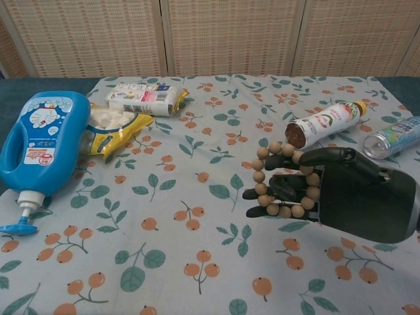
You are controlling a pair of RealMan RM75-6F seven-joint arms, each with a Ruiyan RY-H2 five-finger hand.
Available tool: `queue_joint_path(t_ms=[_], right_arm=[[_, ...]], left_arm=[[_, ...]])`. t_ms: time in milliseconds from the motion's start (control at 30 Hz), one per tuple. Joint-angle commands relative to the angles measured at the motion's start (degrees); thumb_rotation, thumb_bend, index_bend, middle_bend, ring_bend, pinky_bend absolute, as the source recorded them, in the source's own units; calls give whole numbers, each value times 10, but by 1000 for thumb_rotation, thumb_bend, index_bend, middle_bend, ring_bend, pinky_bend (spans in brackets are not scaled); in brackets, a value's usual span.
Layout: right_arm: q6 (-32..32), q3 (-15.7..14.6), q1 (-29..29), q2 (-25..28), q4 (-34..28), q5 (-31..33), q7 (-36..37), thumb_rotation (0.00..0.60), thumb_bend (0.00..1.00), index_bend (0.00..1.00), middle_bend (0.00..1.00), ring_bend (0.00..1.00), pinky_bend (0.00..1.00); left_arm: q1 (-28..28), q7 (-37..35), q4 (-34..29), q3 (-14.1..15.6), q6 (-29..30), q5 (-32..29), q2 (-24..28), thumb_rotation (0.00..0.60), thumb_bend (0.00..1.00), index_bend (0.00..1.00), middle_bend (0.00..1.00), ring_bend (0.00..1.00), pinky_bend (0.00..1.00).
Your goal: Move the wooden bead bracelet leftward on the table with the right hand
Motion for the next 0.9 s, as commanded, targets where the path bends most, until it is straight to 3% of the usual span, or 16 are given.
queue_joint_path(t_ms=[33,333,533,633,900], right_arm=[[0,0,1,3,-4,3,-1,370,1000,453,568,205,210],[1,-1,7,12,-16,1,-13,579,1000,361,552,175,207],[-13,10,1,18,-27,27,-75,600,1000,314,524,156,205],[-28,26,-10,18,-18,51,-200,600,1000,315,524,157,205],[-50,90,-51,-4,32,139,-697,600,1000,318,524,142,193]], left_arm=[[0,0,0,0,1,0,0,600,432,0,0,0,153],[2,-7,-1,0,6,4,3,600,434,0,0,0,153],[2,-11,0,0,7,5,4,600,434,0,0,0,152],[3,-12,-1,0,8,6,5,600,433,0,0,0,153],[3,-13,-2,0,10,8,6,600,434,0,0,0,153]])
